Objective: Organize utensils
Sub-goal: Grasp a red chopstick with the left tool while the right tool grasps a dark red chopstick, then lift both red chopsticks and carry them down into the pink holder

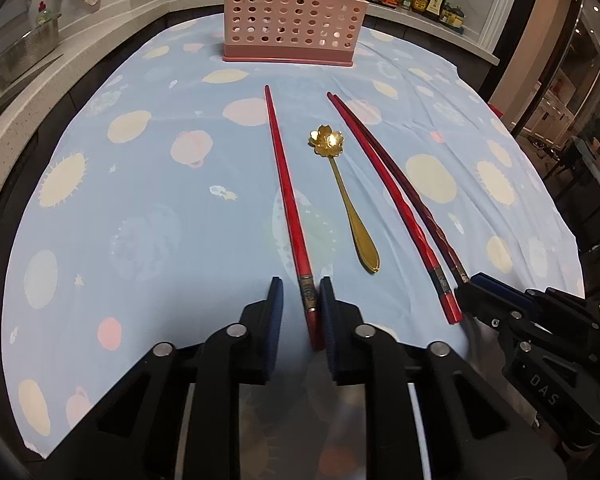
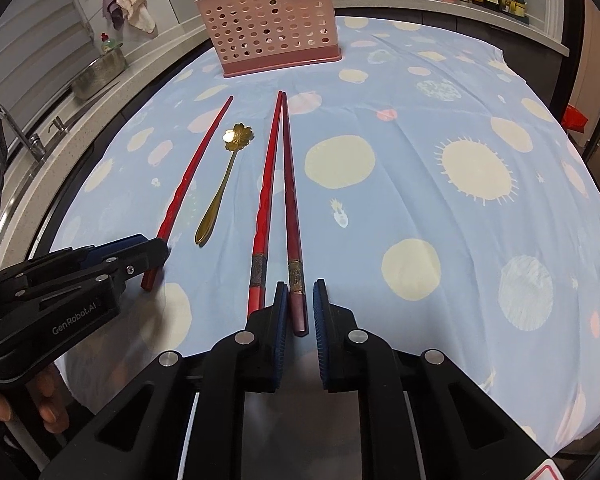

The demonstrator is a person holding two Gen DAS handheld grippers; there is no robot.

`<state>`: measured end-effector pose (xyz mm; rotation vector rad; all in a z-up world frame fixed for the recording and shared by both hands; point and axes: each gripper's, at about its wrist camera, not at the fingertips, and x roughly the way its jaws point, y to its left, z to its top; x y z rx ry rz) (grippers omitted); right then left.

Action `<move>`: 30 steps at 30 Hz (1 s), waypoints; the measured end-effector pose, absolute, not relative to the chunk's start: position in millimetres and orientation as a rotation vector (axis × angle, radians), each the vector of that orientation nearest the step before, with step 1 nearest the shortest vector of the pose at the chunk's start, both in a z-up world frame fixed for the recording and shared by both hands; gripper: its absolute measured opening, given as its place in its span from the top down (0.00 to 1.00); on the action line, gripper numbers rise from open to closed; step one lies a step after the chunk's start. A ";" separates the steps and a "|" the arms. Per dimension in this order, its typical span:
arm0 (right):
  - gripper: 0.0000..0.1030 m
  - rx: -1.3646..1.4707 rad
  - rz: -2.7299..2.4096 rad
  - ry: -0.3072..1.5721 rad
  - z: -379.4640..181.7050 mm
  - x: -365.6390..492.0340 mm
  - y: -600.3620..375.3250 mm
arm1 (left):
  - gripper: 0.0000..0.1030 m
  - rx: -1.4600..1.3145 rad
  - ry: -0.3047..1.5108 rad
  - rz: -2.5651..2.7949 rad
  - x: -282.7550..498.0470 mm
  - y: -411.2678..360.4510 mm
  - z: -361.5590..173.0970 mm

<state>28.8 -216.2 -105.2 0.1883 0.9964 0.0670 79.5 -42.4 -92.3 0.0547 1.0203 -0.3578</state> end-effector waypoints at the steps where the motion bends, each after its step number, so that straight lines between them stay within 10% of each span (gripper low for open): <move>1: 0.89 0.188 0.066 0.997 -105.2 28.6 -216.1 | 0.88 0.052 1.020 -0.361 79.5 -42.0 -92.6; 30: 0.93 0.354 0.002 0.819 -34.1 13.1 -269.5 | 0.93 -0.062 0.870 -0.321 73.6 3.0 -17.8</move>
